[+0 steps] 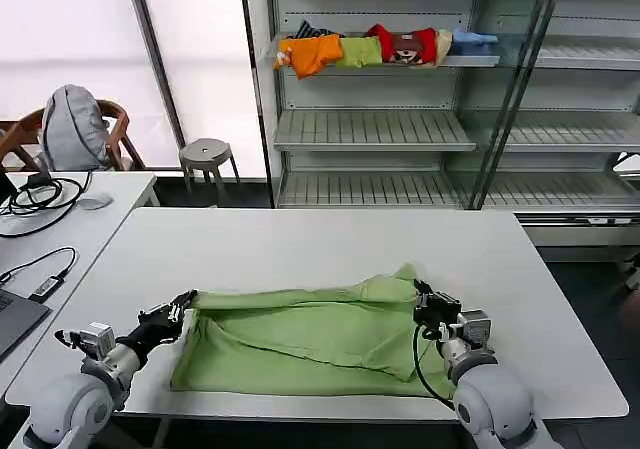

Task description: Fold and organize the clothes.

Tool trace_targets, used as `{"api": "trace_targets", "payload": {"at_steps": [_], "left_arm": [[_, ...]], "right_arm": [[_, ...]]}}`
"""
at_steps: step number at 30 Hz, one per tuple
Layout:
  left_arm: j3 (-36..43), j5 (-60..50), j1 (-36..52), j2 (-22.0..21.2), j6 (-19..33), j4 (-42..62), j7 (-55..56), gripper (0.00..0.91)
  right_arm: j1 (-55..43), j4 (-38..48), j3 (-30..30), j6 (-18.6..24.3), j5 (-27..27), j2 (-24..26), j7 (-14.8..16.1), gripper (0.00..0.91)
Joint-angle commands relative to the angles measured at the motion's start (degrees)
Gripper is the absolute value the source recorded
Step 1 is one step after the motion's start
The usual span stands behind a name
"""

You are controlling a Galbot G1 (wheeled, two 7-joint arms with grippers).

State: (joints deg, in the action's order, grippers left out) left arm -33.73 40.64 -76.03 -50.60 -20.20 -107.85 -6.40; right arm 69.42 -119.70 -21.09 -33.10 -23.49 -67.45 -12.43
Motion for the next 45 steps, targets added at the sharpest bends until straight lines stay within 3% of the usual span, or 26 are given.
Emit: {"api": "trace_targets", "payload": {"at_steps": [1, 23, 45], "left_arm": [[-0.2, 0.1, -0.9, 0.2, -0.3, -0.4, -0.2, 0.020], [-0.9, 0.0, -2.8, 0.1, -0.2, -1.3, -0.2, 0.020], [-1.2, -0.7, -5.1, 0.2, -0.1, -2.0, -0.6, 0.020]], "right_arm": [[1.8, -1.3, -0.7, -0.1, 0.1, 0.1, -0.2, 0.000], [6.7, -2.8, -5.6, -0.1, -2.0, 0.7, -0.4, 0.000], [9.3, -3.1, -5.8, -0.1, 0.5, 0.4, 0.1, 0.000]]}}
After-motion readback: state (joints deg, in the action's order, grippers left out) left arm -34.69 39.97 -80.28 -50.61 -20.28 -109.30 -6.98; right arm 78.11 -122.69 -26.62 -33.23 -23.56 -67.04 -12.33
